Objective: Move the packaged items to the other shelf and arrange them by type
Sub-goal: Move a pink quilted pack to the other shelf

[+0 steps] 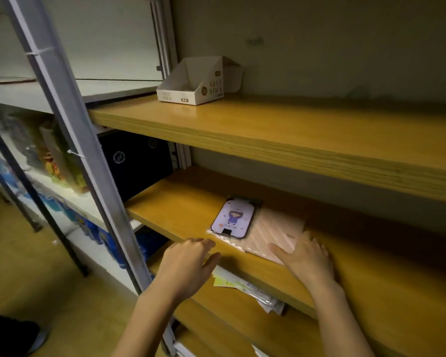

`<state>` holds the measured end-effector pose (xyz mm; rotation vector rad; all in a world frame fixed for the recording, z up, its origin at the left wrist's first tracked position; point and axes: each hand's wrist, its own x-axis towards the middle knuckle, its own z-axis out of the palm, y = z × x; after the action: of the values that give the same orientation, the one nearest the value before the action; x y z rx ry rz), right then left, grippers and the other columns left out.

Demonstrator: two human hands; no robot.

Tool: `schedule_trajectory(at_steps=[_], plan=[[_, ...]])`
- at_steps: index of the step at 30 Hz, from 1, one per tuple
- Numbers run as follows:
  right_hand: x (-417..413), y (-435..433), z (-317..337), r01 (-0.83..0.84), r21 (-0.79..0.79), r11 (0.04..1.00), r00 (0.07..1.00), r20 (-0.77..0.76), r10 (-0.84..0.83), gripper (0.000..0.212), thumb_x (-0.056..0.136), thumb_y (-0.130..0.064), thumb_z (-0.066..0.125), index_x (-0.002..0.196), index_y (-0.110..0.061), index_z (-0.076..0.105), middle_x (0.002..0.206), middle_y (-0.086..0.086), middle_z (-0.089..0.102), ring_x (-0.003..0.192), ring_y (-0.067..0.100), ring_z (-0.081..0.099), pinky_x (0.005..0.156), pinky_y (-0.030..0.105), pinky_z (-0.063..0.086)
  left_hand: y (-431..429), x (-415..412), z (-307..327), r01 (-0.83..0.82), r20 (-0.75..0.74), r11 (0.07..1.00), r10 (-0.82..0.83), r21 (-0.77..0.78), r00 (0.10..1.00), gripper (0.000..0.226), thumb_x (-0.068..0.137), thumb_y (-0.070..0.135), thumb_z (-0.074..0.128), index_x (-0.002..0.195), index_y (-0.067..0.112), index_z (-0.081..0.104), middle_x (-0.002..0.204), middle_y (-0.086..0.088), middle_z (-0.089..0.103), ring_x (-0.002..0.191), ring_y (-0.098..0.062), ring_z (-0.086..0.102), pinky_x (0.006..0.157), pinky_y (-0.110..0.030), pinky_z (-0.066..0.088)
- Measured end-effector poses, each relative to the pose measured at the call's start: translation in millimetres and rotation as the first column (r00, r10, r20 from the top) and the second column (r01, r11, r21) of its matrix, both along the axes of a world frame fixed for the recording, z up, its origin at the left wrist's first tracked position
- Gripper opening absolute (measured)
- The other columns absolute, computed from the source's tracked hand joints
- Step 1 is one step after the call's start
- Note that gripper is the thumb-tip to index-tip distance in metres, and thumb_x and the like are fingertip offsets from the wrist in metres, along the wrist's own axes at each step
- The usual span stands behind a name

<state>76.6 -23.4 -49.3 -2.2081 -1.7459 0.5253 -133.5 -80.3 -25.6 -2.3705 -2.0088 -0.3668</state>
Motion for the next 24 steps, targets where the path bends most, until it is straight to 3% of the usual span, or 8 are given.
schedule_trajectory(at_steps=[5, 10, 20, 24], plan=[[-27, 18, -1, 0.165, -0.058, 0.985, 0.985, 0.064, -0.161, 0.109, 0.065, -0.083, 0.048, 0.138, -0.005, 0.027, 0.143, 0.019, 0.034, 0.131, 0.034, 0.034, 0.096, 0.035, 0.041, 49, -23, -3, 0.097, 0.013, 0.995, -0.097, -0.012, 0.995, 0.04, 0.094, 0.047, 0.035, 0.127, 0.029, 0.049, 0.122, 0.009, 0.06, 0.104, -0.012, 0.058, 0.083, -0.027, 0.048], [-55, 31, -1, 0.272, -0.132, 0.953, 0.953, 0.173, -0.248, 0.12, 0.059, -0.085, 0.053, 0.145, -0.01, 0.015, 0.145, 0.019, 0.026, 0.131, 0.035, 0.028, 0.102, 0.04, 0.036, 85, -43, 4, 0.264, -0.002, 0.964, -0.264, -0.021, 0.964, 0.035, 0.096, 0.046, 0.032, 0.122, 0.032, 0.05, 0.117, 0.01, 0.061, 0.1, -0.01, 0.058, 0.077, -0.022, 0.042], [-65, 41, 10, 0.42, -0.262, 0.869, 0.906, 0.166, -0.388, 0.129, 0.056, -0.076, 0.067, 0.147, -0.007, 0.008, 0.15, 0.021, 0.017, 0.138, 0.039, 0.019, 0.11, 0.045, 0.028, 130, -75, 11, 0.472, -0.005, 0.881, -0.473, -0.029, 0.881, 0.036, 0.095, 0.048, 0.031, 0.126, 0.036, 0.045, 0.125, 0.01, 0.056, 0.111, -0.014, 0.054, 0.087, -0.027, 0.041], [-59, 39, 10, 0.487, -0.29, 0.824, 0.87, 0.074, -0.488, 0.133, 0.053, -0.07, 0.074, 0.149, -0.006, 0.007, 0.154, 0.02, 0.012, 0.141, 0.038, 0.014, 0.115, 0.046, 0.022, 143, -78, 9, 0.525, -0.001, 0.85, -0.526, -0.051, 0.851, 0.035, 0.095, 0.049, 0.03, 0.122, 0.035, 0.048, 0.122, 0.01, 0.058, 0.108, -0.013, 0.055, 0.086, -0.029, 0.044]])
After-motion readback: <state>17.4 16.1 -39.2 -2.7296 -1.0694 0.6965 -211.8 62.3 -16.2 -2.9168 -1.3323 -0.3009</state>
